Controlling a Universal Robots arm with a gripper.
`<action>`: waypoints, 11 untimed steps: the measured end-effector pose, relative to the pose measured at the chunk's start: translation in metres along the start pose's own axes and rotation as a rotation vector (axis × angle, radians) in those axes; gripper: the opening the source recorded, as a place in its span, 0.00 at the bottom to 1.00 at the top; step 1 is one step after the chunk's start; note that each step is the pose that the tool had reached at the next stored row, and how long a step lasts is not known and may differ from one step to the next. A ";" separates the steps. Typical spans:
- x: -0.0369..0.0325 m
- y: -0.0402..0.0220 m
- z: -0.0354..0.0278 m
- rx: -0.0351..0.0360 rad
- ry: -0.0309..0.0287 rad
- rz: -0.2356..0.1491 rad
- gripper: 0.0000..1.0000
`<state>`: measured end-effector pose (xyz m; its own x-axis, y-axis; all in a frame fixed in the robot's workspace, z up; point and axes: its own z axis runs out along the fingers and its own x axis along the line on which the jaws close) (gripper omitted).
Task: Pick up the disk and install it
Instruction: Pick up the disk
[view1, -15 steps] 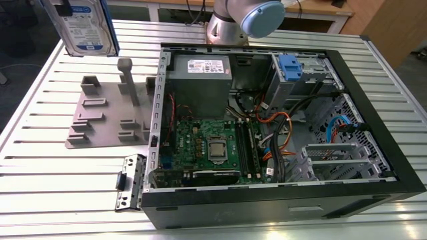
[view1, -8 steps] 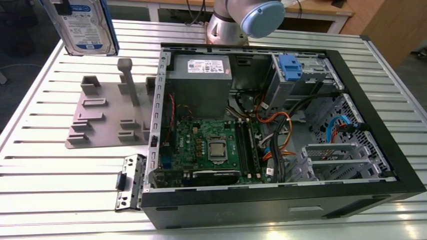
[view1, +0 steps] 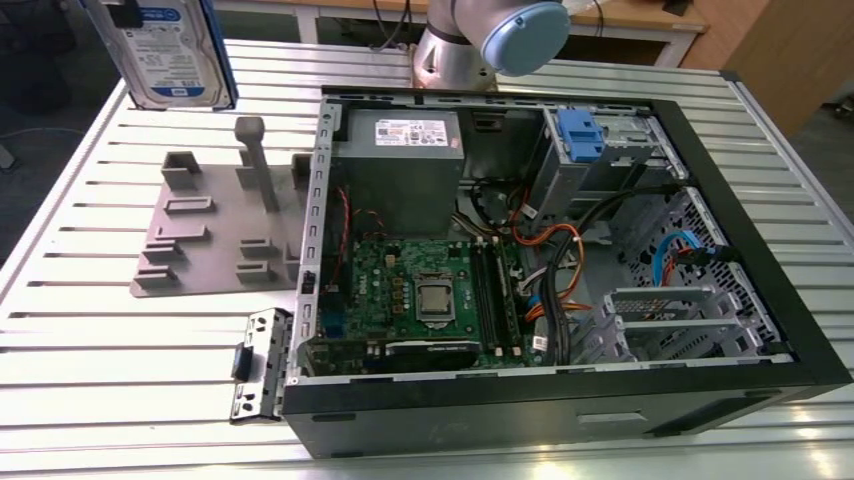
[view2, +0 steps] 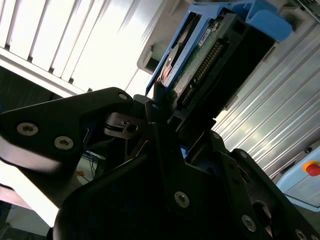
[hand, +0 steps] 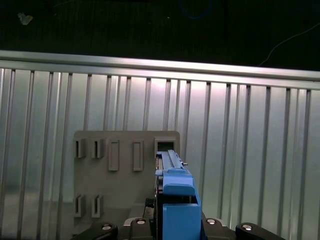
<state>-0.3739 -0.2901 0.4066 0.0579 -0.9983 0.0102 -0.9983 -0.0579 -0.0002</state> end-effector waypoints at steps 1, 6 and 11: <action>0.0000 0.0000 -0.0003 0.0000 0.0000 0.000 0.36; 0.0000 0.0000 -0.0018 0.0001 0.0000 0.000 0.36; 0.0000 0.0000 -0.0033 0.0001 0.0000 0.000 0.36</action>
<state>-0.3740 -0.2901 0.4099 0.0579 -0.9983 0.0102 -0.9983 -0.0579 -0.0003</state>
